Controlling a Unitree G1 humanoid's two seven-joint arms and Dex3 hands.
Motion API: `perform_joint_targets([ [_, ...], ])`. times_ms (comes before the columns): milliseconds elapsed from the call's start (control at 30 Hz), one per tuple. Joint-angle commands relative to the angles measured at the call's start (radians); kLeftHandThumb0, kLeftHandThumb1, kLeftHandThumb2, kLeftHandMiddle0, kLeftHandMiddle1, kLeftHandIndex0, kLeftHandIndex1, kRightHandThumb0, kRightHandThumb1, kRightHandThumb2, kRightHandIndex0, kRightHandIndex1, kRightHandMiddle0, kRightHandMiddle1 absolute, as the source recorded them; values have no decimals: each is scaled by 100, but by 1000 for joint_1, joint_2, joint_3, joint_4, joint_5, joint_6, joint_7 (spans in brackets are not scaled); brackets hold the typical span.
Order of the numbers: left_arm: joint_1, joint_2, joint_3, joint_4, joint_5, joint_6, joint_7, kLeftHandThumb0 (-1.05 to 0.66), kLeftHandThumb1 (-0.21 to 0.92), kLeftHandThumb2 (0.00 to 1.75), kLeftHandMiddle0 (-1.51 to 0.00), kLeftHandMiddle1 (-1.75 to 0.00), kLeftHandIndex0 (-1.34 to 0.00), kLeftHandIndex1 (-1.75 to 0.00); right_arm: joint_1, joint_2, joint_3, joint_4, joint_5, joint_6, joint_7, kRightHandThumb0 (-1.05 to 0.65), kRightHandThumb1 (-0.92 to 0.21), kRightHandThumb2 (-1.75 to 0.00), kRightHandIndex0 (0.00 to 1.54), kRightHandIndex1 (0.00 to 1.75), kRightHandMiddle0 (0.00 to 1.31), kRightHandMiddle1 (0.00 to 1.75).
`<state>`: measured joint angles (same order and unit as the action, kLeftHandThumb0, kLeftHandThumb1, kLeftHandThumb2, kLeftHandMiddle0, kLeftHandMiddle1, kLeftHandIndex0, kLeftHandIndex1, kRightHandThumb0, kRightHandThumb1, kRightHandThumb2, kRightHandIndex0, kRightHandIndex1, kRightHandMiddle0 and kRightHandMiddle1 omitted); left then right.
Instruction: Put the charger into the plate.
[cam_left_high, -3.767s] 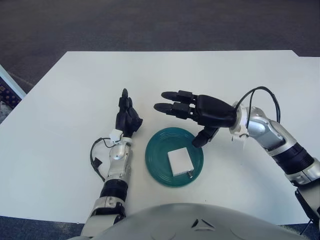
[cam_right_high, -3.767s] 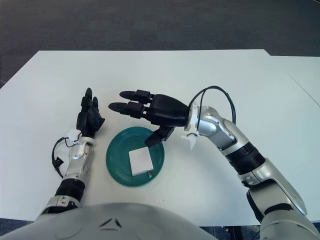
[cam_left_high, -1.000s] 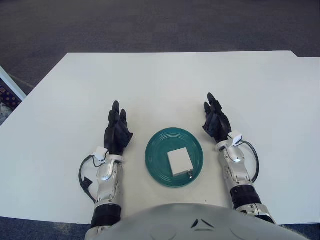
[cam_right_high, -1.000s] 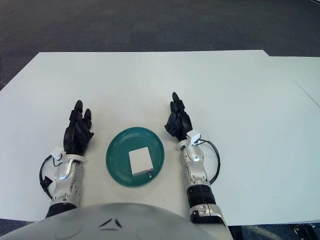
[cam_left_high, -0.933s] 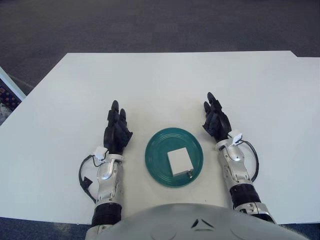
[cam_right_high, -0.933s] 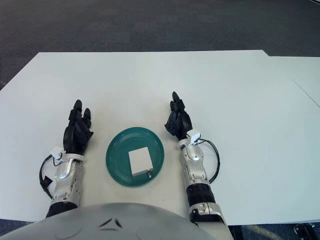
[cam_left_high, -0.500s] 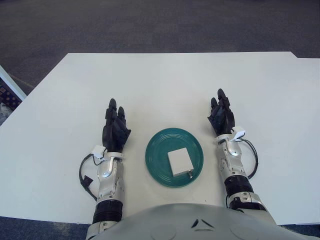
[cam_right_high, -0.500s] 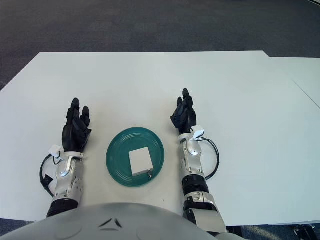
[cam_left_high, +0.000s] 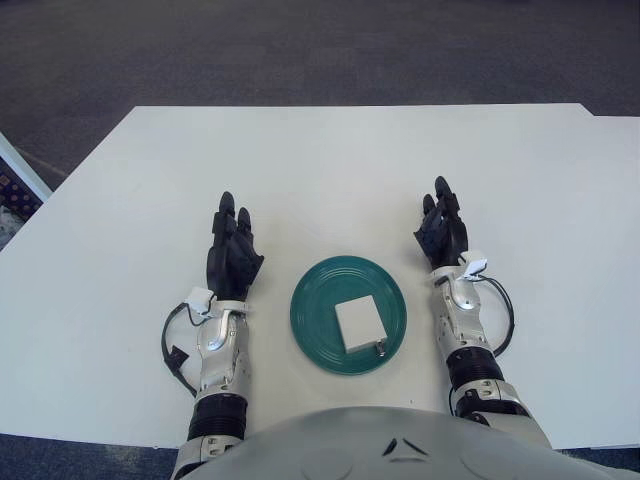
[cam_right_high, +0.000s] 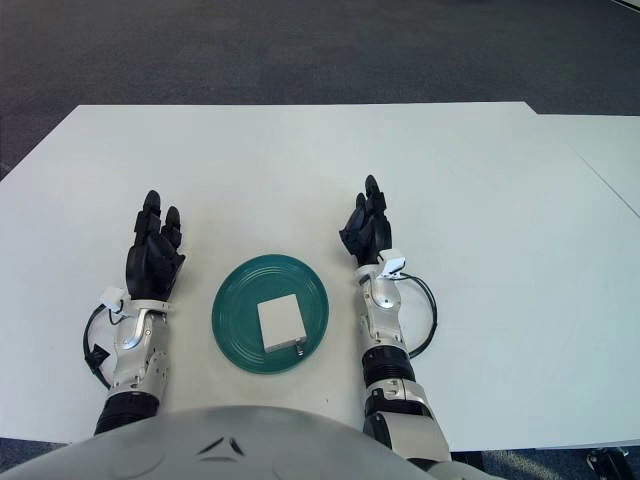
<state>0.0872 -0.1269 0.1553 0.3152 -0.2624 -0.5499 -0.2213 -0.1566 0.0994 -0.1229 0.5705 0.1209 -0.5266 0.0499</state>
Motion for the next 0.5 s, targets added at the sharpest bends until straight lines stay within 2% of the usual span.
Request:
perform_joint_targets([
  [0,85,-63,-8,150,-6,-19,2,-104,92,84,-7,0,-5,-8,111,38,4,61,6,24,-10,-99,-92,-92,5,0,1,24],
  [467,90,-47,-7,164,32,-29,4,-105,92,86,-10,-1,-5,-11,183,34,43,-70,6,65,17,-99,-92,-92,2,0,0,28],
])
